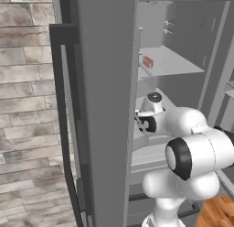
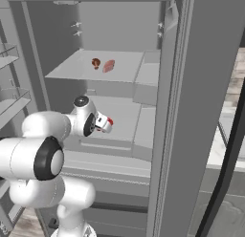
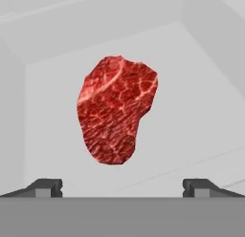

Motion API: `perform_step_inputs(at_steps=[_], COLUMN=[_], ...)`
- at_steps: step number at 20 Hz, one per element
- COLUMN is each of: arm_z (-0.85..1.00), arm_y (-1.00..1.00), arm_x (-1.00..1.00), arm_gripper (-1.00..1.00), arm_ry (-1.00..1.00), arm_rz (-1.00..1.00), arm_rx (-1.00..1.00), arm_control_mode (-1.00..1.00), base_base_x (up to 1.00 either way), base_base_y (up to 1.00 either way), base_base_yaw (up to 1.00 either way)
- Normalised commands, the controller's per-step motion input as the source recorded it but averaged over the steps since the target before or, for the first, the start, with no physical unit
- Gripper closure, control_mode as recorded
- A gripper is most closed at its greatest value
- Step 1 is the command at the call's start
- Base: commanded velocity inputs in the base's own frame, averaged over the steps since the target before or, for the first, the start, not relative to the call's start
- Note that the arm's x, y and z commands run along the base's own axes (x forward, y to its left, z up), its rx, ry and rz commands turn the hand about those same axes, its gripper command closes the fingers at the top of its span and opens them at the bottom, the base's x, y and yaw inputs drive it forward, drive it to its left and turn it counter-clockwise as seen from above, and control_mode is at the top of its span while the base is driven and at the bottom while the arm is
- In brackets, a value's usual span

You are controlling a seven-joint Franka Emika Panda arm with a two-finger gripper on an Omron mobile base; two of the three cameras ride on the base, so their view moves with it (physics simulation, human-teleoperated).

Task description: Place one mushroom and one steak in each tupperware on the nearby counter, to pack two identical lunches.

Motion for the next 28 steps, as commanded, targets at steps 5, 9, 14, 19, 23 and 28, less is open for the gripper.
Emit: perform_step_inputs(at_steps=[5, 9, 14, 19, 23, 28], arm_z=[-0.18, -0.21, -0.20, -0.19, -0.37, -0.65], arm_y=[0.05, 0.07, 0.03, 0.00, 0.00, 0.00], arm_x=[0.36, 0.33, 0.33, 0.35, 0.13, 0.00], arm_gripper=[-1.00, -1.00, -1.00, -1.00, -1.00, 1.00], arm_ry=[0.00, 0.00, 0.00, 0.01, 0.04, 0.06], arm_rz=[-0.01, -0.01, -0.02, -0.01, -0.03, -0.06], arm_rx=[0.00, 0.00, 0.00, 0.00, 0.00, 0.00], arm_control_mode=[-1.00, -1.00, -1.00, -1.00, -1.00, -1.00], base_base_x=[0.00, 0.00, 0.00, 0.00, 0.00, 0.00], base_base_y=[0.00, 0.00, 0.00, 0.00, 0.00, 0.00], base_base_yaw=[0.00, 0.00, 0.00, 0.00, 0.00, 0.00])
